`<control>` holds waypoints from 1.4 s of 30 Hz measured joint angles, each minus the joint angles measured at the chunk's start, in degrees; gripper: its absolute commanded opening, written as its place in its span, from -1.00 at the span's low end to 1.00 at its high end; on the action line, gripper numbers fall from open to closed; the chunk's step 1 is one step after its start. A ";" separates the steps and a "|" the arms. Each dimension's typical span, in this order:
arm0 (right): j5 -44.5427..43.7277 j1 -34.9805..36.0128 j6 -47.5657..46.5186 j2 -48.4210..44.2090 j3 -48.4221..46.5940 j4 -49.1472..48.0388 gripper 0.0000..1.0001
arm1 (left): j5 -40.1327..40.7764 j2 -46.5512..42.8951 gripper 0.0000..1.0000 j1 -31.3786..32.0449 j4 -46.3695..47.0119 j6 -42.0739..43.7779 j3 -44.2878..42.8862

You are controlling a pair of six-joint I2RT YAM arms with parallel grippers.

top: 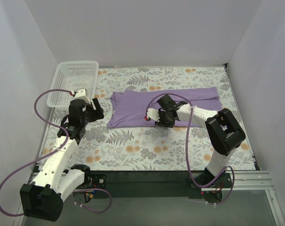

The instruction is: Fold and stack the t-shirts

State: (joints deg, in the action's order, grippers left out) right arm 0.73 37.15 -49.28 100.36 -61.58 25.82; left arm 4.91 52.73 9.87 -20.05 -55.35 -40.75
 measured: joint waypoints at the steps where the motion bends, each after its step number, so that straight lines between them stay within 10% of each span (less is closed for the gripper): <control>1: -0.04 0.00 -0.04 0.11 0.00 -0.20 -0.33 | 0.00 0.00 0.38 0.00 0.00 -0.02 0.00; 8: 0.76 0.00 0.15 -0.22 1.25 -1.42 -0.97 | -0.66 0.09 0.38 0.00 0.09 -0.02 0.00; 16: 7.65 0.90 -0.39 -7.43 9.01 -1.55 -0.97 | -1.31 0.11 0.38 0.00 0.72 -0.02 0.00; 27: 14.16 6.49 -1.46 -14.78 11.80 8.41 0.29 | -2.56 0.52 0.38 0.00 0.83 -0.07 0.24; 33: 17.99 -6.84 0.63 -12.57 -5.73 10.38 0.32 | -3.28 0.55 0.38 0.00 0.85 -0.17 0.57; 42: 32.72 -13.99 19.47 16.87 -38.84 8.61 0.33 | -4.31 0.92 0.38 0.00 1.05 -0.17 0.68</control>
State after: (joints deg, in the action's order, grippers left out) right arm 33.45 23.16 -29.80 117.23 -100.42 34.44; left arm 0.60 53.65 9.87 -19.00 -55.53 -40.07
